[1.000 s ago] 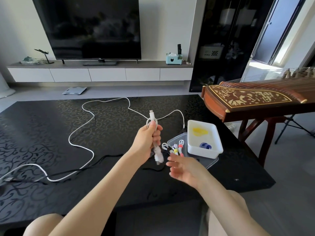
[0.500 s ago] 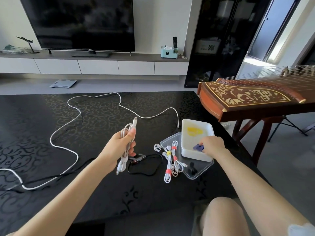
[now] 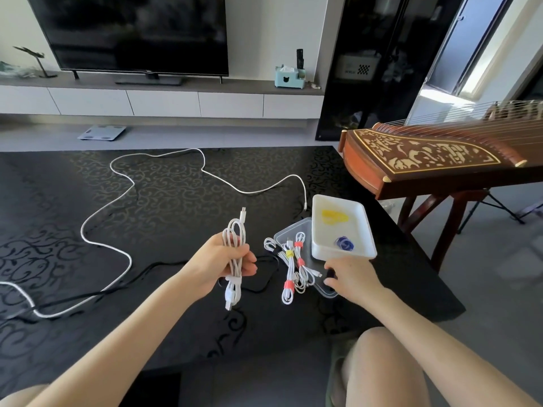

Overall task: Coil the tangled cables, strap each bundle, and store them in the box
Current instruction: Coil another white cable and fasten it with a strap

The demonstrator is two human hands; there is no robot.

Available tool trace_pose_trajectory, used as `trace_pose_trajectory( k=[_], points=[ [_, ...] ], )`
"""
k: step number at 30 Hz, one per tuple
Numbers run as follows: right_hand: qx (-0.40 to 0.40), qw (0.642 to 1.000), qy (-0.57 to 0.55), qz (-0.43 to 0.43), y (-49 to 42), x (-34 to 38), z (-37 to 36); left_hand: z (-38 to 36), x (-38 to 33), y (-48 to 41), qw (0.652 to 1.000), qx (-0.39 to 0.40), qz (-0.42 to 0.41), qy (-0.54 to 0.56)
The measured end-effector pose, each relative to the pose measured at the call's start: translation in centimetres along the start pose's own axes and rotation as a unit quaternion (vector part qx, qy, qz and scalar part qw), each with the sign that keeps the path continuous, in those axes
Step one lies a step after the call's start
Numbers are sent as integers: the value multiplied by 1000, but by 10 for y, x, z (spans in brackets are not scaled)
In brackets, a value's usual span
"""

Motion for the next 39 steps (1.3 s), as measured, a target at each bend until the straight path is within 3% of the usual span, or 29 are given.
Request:
trace_pose_trajectory(
  k=[3, 5, 6, 8, 9, 10, 12, 17, 20, 23, 25, 27, 31, 33, 36, 39],
  points=[
    [-37, 992, -116, -40, 10, 1, 4, 2, -3, 8, 999, -16, -19, -24],
    [-95, 950, -290, -67, 21, 7, 19, 6, -3, 16, 997, -35, -32, -53],
    [-92, 901, -418, -78, 28, 16, 25, 6, -3, 20, 997, -40, -35, -63],
    [-24, 766, -641, -41, 41, 49, 37, 0, -3, 29, 996, -36, -43, -73],
    [3, 719, -695, -17, 47, 64, 43, -6, -4, 33, 996, -28, -50, -73],
    [20, 693, -720, 4, 51, 77, 49, -12, -6, 37, 995, -20, -60, -75],
    [24, 680, -732, 27, 59, 97, 60, -21, -9, 45, 993, -16, -78, -88],
    [-17, 700, -714, 22, 69, 117, 71, -16, -14, 66, 988, -68, -117, -75],
    [-19, 668, -744, -21, 71, 121, 73, -9, -19, 76, 986, -82, -132, -56],
    [35, 630, -776, -5, 75, 128, 75, -3, -22, 82, 984, -79, -142, -72],
    [59, 649, -758, 34, 79, 132, 80, 0, -25, 86, 987, -42, -143, -66],
    [54, 693, -716, 70, 84, 130, 85, 0, -26, 89, 991, 13, -127, -26],
    [20, 824, -549, 140, 96, 131, 98, 1, -22, 93, 995, 57, -78, 20],
    [16, 851, -499, 163, 102, 136, 101, 1, -22, 94, 995, 70, -66, 8],
    [-50, 901, -388, 186, 108, 141, 107, -2, -24, 100, 994, 90, -61, -14],
    [-120, 909, -364, 161, 110, 136, 110, -4, -27, 106, 988, 118, -87, -54]
  ],
)
Point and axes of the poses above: each hand's wrist, its own y-axis away from the middle knuckle, its own z-axis out of the back of the hand, x = y × z, the point moved 6 cm from there along -y, towards the middle knuckle, and after that the axes turned 1 degree about x, right-handed, at the moved point
